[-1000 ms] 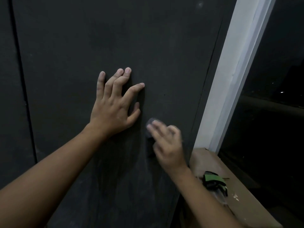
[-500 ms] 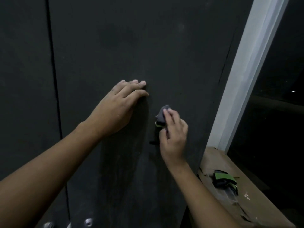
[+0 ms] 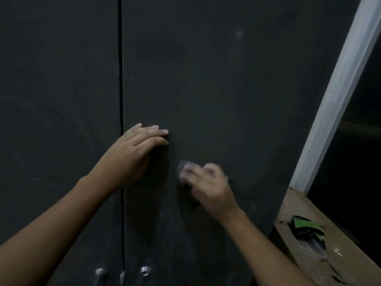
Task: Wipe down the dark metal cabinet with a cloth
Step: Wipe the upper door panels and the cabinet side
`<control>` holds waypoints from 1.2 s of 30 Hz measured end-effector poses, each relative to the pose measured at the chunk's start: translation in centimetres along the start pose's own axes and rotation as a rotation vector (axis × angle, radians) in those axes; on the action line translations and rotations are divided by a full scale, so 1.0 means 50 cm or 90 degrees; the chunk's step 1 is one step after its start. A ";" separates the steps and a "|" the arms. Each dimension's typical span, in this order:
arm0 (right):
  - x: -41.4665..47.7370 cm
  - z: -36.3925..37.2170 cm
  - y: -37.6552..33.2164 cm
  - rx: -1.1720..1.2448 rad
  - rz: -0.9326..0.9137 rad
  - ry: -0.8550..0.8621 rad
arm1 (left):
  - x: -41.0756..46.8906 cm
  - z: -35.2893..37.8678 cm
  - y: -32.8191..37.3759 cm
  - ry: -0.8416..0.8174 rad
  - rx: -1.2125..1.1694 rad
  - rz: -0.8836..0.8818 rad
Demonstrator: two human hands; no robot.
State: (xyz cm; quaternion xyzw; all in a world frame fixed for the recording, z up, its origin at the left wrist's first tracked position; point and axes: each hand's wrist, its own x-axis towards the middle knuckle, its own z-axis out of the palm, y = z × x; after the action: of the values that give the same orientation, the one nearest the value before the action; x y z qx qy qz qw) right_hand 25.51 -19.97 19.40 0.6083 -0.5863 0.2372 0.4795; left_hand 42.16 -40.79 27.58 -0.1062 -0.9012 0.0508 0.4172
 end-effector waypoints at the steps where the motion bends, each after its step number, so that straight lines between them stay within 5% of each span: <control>1: 0.028 -0.008 0.001 0.001 0.106 0.062 | -0.015 0.000 -0.010 -0.007 -0.012 -0.002; 4: 0.080 0.000 -0.033 -0.016 0.230 0.121 | -0.045 0.002 -0.027 -0.022 -0.088 -0.021; 8: 0.059 0.071 -0.095 0.005 0.016 -0.024 | -0.043 -0.022 -0.033 -0.011 -0.236 -0.074; 12: 0.048 0.119 -0.125 0.024 -0.160 -0.190 | -0.056 -0.065 -0.056 -0.012 -0.165 -0.066; 14: 0.079 0.103 -0.112 0.003 -0.195 -0.169 | -0.077 -0.081 -0.073 -0.004 -0.125 -0.069; 19: 0.192 0.079 -0.131 0.001 0.099 0.061 | -0.123 -0.084 -0.099 -0.023 -0.068 -0.092; 21: 0.187 0.107 -0.167 -0.018 0.103 0.068 | -0.135 -0.084 -0.100 -0.026 -0.078 -0.088; 25: 0.056 0.193 -0.193 0.005 -0.106 -0.128 | -0.157 -0.086 -0.102 -0.026 -0.098 -0.087; 31: 0.009 0.191 -0.207 -0.005 -0.238 -0.284 | -0.190 -0.079 -0.101 -0.072 -0.040 -0.074; 33: 0.049 0.163 -0.182 0.005 -0.212 -0.233 | -0.197 -0.079 -0.102 -0.069 -0.051 -0.082; 36: 0.123 0.118 -0.160 -0.003 0.002 -0.054 | -0.204 -0.080 -0.091 -0.016 -0.045 -0.113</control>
State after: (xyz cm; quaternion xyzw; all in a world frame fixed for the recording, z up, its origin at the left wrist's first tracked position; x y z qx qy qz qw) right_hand 32.64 -29.22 19.67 0.6159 -0.6078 0.2105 0.4549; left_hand 50.97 -47.57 23.43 -0.0396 -0.9134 -0.0170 0.4048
